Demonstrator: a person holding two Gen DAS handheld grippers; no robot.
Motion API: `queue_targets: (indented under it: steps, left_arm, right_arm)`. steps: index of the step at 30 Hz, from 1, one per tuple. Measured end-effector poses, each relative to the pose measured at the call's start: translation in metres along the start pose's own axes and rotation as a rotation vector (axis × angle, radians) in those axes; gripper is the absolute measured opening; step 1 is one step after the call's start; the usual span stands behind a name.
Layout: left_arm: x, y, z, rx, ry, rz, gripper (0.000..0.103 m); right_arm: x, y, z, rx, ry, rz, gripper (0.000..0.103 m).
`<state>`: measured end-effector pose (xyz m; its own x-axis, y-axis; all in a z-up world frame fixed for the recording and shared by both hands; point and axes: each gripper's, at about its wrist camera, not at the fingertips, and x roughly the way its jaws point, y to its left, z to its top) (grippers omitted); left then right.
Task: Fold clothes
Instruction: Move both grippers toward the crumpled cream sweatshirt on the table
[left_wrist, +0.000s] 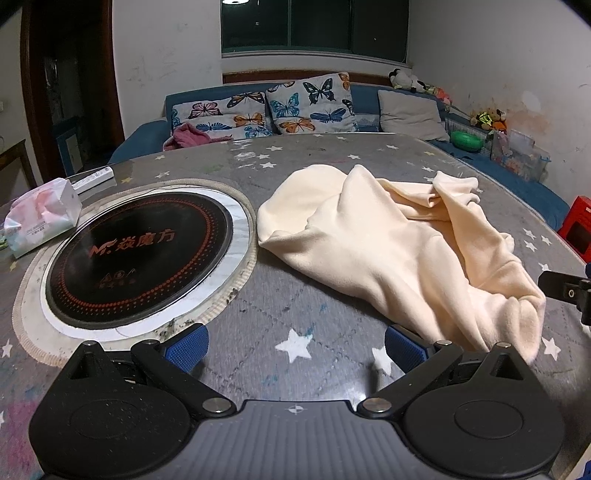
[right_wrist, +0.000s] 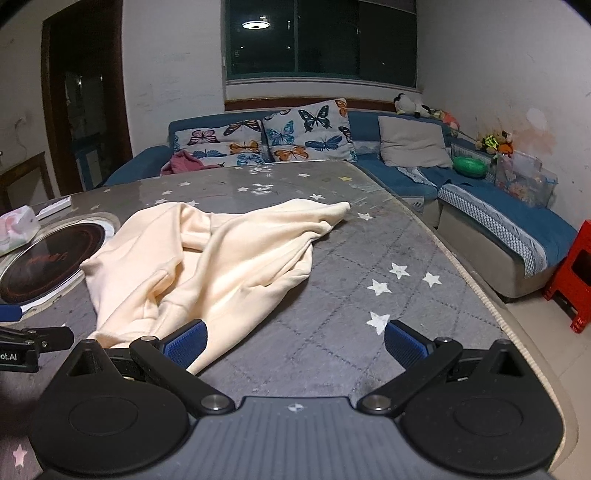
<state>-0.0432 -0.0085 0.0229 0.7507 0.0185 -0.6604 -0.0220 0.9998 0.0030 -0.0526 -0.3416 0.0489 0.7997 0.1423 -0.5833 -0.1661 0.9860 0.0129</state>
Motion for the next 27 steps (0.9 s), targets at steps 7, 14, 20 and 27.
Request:
queue_targets:
  steps: [7, 14, 20, 27]
  left_arm:
    - [-0.009, 0.001, -0.002, -0.004, -0.003, -0.002, 0.103]
    - [-0.016, -0.001, -0.004, 0.003, -0.007, -0.002, 0.103]
    - [-0.018, -0.002, -0.005, 0.007, -0.004, -0.001, 0.103]
    - [-0.019, -0.002, -0.005, 0.006, 0.002, -0.002, 0.103]
  right_arm:
    - [-0.011, 0.007, -0.005, -0.026, -0.003, 0.011, 0.103]
    - [-0.018, 0.013, -0.008, -0.051, -0.002, 0.023, 0.103]
    - [-0.020, 0.018, -0.010, -0.072, 0.007, 0.030, 0.103]
    - [-0.020, 0.022, -0.011, -0.090, 0.023, 0.032, 0.103]
